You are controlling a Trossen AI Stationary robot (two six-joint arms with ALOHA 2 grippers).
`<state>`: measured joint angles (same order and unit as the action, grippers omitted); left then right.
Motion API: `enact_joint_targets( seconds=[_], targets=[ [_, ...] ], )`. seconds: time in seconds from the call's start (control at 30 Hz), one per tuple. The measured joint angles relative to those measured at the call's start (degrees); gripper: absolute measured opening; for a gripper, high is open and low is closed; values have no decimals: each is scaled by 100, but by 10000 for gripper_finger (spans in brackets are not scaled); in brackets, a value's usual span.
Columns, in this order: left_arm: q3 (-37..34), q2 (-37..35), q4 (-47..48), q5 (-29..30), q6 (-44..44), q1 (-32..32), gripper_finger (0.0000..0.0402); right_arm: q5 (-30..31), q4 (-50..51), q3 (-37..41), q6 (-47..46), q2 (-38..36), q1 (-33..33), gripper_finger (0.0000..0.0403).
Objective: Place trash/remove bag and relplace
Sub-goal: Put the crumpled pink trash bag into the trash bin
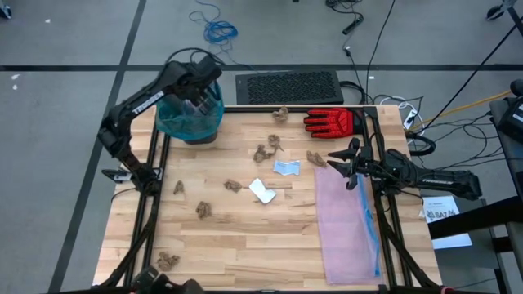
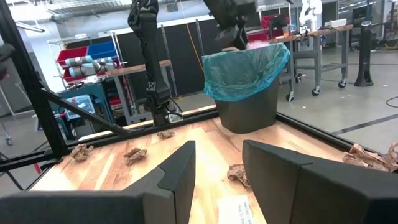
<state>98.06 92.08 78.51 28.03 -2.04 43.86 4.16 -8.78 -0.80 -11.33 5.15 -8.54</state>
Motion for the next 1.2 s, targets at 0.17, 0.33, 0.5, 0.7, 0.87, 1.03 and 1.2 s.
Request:
enact_joint_targets(
  seconds=[0.17, 0.33, 0.5, 0.7, 0.87, 1.03, 1.2],
  targets=[
    [64, -146, 83, 144, 21, 11, 159, 0, -1, 0, 0, 2, 2, 128],
    [-53, -128, 296, 117, 175, 165, 159, 2, -6, 0, 0, 2, 0, 128],
    [-347, -7, 243, 50, 323, 271, 137, 2, -12, 0, 0, 2, 2, 128],
    [-581, 245, -126, 50, 431, 508, 67, 2, -13, 0, 0, 2, 2, 128],
    [-579, 368, -131, -41, 481, 637, 6, 2, -12, 0, 0, 2, 1, 128],
    [-575, 362, -134, -258, 483, 660, 4, 2, -12, 0, 0, 2, 2, 128],
    [-756, 365, -181, -365, 498, 658, 2, 2, -6, 0, 0, 2, 2, 128]
  ],
)
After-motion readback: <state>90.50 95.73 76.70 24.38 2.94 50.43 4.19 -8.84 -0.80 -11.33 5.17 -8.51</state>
